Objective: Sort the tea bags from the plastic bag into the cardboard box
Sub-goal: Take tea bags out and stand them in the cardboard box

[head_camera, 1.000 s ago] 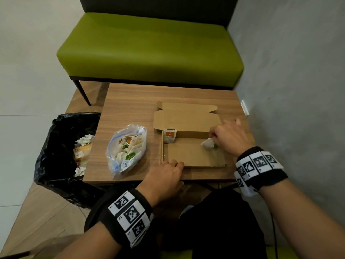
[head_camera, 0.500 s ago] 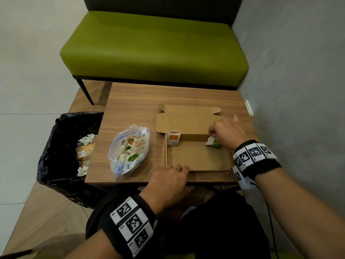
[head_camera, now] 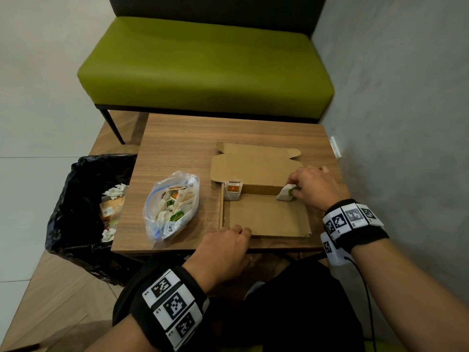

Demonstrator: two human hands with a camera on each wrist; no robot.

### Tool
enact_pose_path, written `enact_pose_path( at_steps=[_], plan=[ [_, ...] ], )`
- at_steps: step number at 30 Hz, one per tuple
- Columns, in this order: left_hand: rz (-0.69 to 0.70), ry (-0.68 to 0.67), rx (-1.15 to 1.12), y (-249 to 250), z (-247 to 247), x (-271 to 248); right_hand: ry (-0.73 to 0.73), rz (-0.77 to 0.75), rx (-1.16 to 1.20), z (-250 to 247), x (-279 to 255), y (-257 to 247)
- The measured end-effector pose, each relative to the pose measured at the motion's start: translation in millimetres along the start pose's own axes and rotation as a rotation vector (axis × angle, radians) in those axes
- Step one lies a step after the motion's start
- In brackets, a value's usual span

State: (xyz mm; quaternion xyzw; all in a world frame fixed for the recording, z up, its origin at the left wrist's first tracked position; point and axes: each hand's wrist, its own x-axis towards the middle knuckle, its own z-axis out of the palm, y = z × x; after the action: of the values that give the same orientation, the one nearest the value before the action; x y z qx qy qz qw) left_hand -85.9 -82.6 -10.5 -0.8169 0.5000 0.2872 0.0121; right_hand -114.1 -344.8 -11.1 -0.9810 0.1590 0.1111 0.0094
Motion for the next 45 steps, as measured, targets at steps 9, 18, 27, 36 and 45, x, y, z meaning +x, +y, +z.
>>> enact_pose_path(
  at_steps=[9, 18, 27, 36, 45],
  plan=[
    [0.014, 0.003, -0.024, -3.6, -2.8, -0.5, -0.151, -0.034, 0.216, -20.8, 0.0, 7.8],
    [0.029, 0.013, -0.002, 0.6, -2.3, 0.1, -0.048, 0.103, 0.158, -4.1, 4.0, 2.8],
    [0.068, 0.025, -0.015, 3.6, -1.7, -0.1, 0.050, 0.136, 0.125, -3.0, -1.3, 4.9],
    [0.109, 0.055, -0.040, 7.5, -2.9, -2.3, 0.076, 0.165, 0.129, -5.3, -3.0, 7.7],
    [0.100, 0.181, -0.125, 9.0, -13.6, -13.9, 0.120, 0.159, 0.210, -18.3, -16.1, 2.6]
  ],
)
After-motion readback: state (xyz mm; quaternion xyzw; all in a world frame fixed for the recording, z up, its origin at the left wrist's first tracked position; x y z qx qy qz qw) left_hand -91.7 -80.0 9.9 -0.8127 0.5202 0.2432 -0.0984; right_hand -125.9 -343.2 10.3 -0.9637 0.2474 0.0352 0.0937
